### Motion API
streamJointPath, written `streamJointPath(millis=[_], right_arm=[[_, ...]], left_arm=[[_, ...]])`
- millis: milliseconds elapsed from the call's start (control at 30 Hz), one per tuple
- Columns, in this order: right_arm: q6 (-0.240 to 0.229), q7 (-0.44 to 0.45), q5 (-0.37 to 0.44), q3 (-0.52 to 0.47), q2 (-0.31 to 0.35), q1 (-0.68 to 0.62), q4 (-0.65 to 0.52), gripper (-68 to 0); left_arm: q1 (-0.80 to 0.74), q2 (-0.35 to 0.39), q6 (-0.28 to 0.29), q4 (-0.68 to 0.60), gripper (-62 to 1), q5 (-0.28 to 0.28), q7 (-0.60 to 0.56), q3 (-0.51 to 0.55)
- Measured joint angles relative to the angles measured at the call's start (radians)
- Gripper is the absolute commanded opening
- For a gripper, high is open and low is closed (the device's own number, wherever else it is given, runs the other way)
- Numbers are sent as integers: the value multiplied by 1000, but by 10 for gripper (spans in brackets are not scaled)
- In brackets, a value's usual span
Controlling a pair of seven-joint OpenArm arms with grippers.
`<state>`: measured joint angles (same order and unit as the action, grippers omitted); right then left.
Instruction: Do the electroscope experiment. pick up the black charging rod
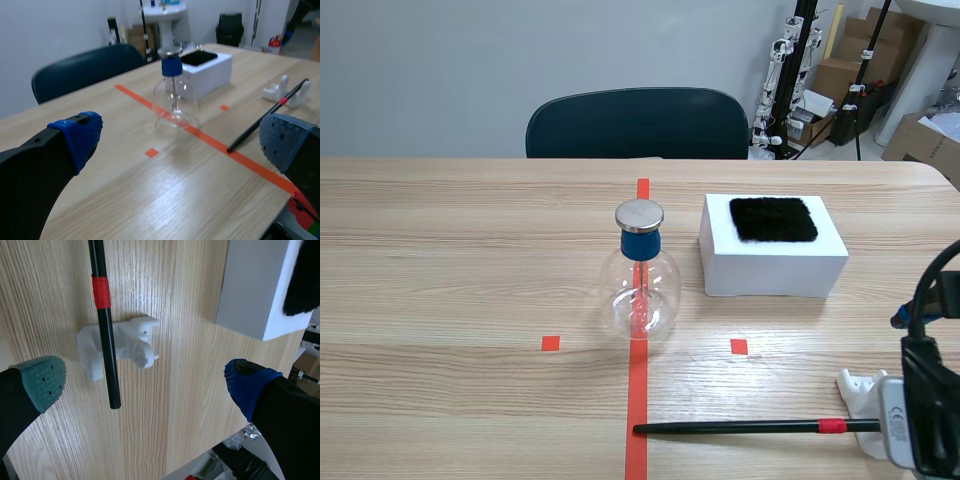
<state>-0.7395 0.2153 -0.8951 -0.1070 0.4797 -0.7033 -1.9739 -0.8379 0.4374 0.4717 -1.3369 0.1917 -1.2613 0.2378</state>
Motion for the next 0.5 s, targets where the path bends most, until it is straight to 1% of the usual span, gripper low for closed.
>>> streamJointPath(millis=[33, 67, 133, 233, 300, 333, 433, 500], right_arm=[[0, -21, 1, 18, 0, 11, 0, 4], [0, -47, 1, 37, 0, 23, 0, 4], [0, -96, 1, 77, 0, 56, 0, 4], [2, -137, 3, 158, 11, 93, 17, 4], [2, -158, 11, 220, 44, 100, 35, 4], [0, -187, 38, 250, 64, 105, 45, 4], [0, -277, 139, 328, 134, 127, 66, 4], [0, -323, 195, 371, 179, 153, 70, 4]], left_arm=[[19, 0, 2, 31, 14, -1, -35, 0], [37, 0, 14, 62, 14, -2, -65, 0], [75, 3, 91, 123, 14, 8, -102, 0], [140, 15, 158, 212, 14, 81, -164, 0], [191, 20, 169, 264, 14, 124, -180, 0], [217, 20, 182, 287, 14, 144, -184, 0], [286, 20, 200, 345, 14, 230, -230, 0], [317, 20, 207, 377, 14, 253, -249, 0]])
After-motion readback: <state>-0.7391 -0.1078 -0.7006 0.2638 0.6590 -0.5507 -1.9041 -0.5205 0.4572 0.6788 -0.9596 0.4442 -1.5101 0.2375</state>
